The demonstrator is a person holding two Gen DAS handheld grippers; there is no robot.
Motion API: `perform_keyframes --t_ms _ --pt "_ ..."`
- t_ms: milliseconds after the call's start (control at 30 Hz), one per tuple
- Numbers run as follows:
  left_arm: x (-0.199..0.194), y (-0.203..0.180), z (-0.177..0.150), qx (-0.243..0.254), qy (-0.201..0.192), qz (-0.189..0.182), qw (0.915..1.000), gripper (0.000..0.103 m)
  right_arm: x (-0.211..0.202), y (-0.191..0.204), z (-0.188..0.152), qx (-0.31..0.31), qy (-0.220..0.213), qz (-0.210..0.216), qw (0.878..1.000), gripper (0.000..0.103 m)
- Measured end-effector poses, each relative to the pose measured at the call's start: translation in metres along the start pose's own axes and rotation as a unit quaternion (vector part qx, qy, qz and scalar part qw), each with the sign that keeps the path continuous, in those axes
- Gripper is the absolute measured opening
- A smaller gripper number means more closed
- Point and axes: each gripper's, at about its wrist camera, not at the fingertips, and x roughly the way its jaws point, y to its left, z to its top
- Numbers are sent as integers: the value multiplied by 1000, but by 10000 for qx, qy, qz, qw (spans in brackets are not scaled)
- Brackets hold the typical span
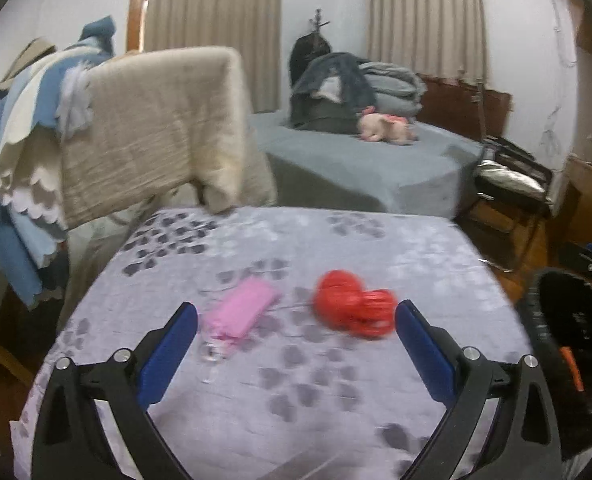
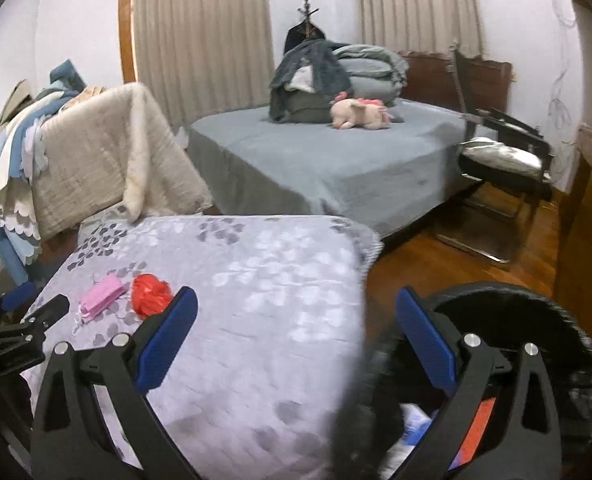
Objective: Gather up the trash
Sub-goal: 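Move both open tools back over the pink mask and red bag on the bed, then grasp the pink face mask with the left tool while the right tool grasps the red plastic bag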
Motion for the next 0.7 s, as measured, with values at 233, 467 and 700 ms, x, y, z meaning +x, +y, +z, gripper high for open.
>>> perform_keyframes --t_ms 233,467,700 --pt "43 40 -6 -128 313 242 9991 97 57 46 -6 -172 335 54 9993 96" --pt "84 57 -11 -219 665 157 9974 94 87 66 -12 -311 558 -33 9980 96" --pt "113 60 -13 -345 1138 -136 9928 80 97 67 -16 -309 679 -82 9972 96"
